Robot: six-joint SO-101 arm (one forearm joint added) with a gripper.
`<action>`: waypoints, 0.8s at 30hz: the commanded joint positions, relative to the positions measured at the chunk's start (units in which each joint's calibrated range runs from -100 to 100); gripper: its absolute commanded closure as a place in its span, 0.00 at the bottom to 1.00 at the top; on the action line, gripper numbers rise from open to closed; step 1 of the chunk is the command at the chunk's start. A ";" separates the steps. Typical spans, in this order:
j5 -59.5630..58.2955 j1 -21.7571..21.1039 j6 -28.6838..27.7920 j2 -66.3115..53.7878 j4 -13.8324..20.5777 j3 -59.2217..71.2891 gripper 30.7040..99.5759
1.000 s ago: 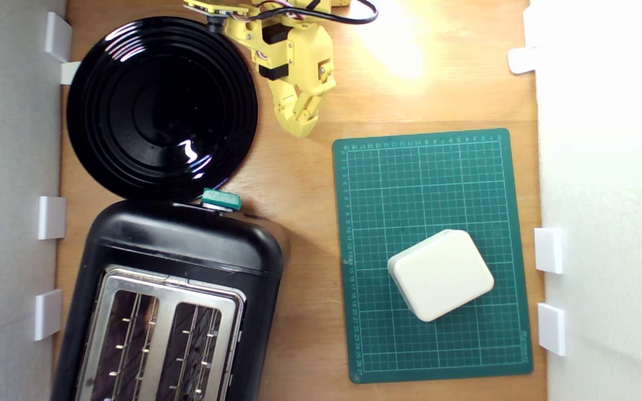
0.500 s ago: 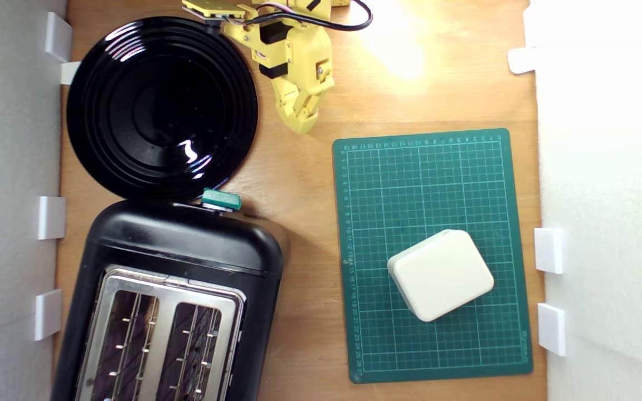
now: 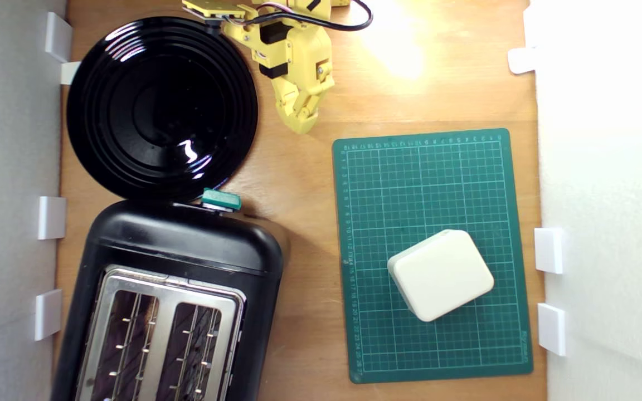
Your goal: Start toaster
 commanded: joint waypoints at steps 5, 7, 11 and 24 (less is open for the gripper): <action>0.65 0.13 -0.05 -0.25 -0.35 0.12 0.99; 0.65 -0.03 -0.05 -0.25 -0.35 0.12 0.99; 0.65 -0.03 -0.05 -0.25 -0.35 0.12 0.99; 0.65 -0.03 -0.05 -0.25 -0.35 0.12 0.99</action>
